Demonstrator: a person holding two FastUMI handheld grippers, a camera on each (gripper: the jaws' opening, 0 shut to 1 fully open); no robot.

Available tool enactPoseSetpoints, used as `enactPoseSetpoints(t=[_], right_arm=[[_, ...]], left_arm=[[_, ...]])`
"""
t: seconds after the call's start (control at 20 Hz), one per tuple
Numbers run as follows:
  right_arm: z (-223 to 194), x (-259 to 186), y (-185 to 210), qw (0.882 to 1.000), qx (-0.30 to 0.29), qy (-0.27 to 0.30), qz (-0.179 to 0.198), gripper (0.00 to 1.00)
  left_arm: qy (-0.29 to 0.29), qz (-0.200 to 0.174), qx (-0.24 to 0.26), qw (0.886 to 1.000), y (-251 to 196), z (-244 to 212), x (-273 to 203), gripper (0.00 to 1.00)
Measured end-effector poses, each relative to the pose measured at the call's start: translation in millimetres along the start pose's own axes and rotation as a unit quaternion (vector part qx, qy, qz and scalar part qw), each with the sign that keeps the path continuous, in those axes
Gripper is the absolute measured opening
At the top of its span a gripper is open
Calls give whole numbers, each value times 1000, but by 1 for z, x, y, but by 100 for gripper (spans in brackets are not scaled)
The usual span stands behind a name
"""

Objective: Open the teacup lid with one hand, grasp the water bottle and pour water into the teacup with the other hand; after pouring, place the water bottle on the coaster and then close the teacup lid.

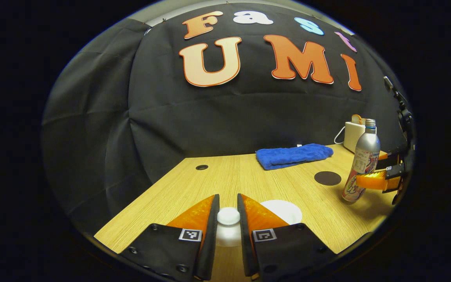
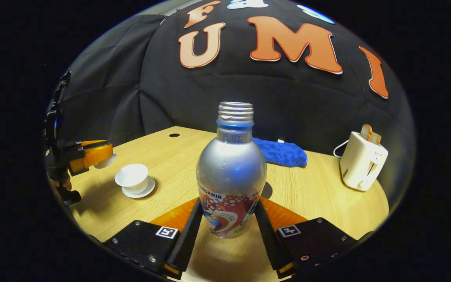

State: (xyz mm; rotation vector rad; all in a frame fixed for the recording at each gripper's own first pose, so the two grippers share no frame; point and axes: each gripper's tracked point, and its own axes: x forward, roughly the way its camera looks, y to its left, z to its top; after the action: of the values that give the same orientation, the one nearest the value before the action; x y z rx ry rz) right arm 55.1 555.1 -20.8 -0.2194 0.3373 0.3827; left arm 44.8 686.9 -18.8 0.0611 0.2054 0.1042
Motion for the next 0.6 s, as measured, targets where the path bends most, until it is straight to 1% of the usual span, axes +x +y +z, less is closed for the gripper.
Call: enactPoseSetpoints(t=[0.05, 0.1, 0.15, 0.3, 0.35, 0.4, 0.45, 0.5, 0.55, 0.6], right_arm=[[3, -2, -2, 1000, -15, 2, -5, 78], [5, -3, -3, 999, -31, 5, -8, 78], [7, -3, -4, 999, -49, 9, -12, 78], [16, -5, -10, 993, -113, 15, -26, 78], [19, -4, -10, 990, -134, 18, -28, 77], [21, -3, -9, 987, -155, 23, -25, 78], [23, -1, -8, 984, -174, 27, -26, 78], [26, 0, -9, 980, -195, 32, -30, 78], [29, 1, -11, 975, -216, 36, -36, 78], [33, 2, -11, 970, -237, 37, -43, 77]], left_arm=[[1, 2, -4, 1000, 4, -2, -2, 30], [1, 6, -6, 1000, 7, -3, -4, 30], [1, 11, -6, 1000, 11, -3, -5, 33], [-1, 18, -12, 1000, 22, -2, -11, 33], [-1, 20, -13, 1000, 24, -5, -13, 30], [2, 22, -8, 1000, 28, -7, -15, 33], [3, 28, -2, 1000, 32, -10, -16, 33], [3, 28, -2, 1000, 36, -10, -19, 30], [3, 27, -6, 1000, 37, -12, -22, 33], [3, 27, -13, 1000, 40, -11, -25, 33]])
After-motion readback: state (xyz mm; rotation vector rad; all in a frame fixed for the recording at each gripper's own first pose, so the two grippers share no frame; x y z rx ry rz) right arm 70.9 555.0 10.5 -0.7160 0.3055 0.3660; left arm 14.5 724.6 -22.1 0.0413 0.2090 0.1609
